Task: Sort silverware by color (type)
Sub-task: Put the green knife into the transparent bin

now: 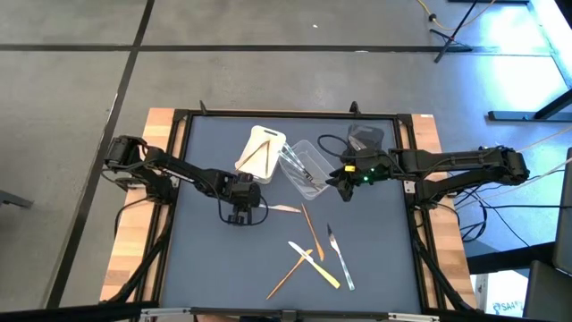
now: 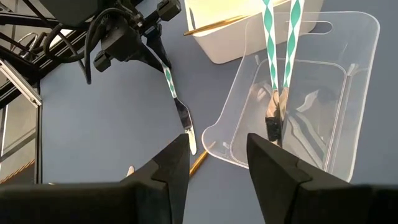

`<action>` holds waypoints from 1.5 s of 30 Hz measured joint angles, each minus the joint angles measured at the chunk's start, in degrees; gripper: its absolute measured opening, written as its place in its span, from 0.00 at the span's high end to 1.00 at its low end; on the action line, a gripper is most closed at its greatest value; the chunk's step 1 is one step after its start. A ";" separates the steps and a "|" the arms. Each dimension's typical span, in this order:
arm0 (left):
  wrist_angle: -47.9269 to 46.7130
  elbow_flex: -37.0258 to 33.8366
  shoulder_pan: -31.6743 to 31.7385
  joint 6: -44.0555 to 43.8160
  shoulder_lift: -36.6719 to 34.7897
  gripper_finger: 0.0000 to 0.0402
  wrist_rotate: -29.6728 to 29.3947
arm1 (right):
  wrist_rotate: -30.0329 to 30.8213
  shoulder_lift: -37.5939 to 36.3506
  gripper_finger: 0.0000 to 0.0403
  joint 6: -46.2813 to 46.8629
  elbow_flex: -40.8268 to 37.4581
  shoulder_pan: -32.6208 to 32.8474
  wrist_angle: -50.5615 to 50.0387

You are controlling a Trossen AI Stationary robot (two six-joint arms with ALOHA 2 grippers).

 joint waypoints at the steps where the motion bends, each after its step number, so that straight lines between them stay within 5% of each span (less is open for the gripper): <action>1: 0.02 0.00 0.00 0.03 0.00 0.90 -0.02 | 0.00 0.00 0.63 0.00 0.00 0.00 0.00; 20: -0.92 1.26 0.00 0.51 0.09 0.90 -0.15 | -0.02 0.00 0.63 0.00 0.00 0.00 0.00; 39: -14.19 18.25 -2.58 4.94 0.09 0.90 -0.35 | -0.02 0.00 0.63 0.00 0.00 0.00 -0.02; 45: -18.86 25.35 -3.37 9.43 0.09 0.90 -5.64 | -0.02 0.00 0.63 0.00 0.00 0.00 -0.02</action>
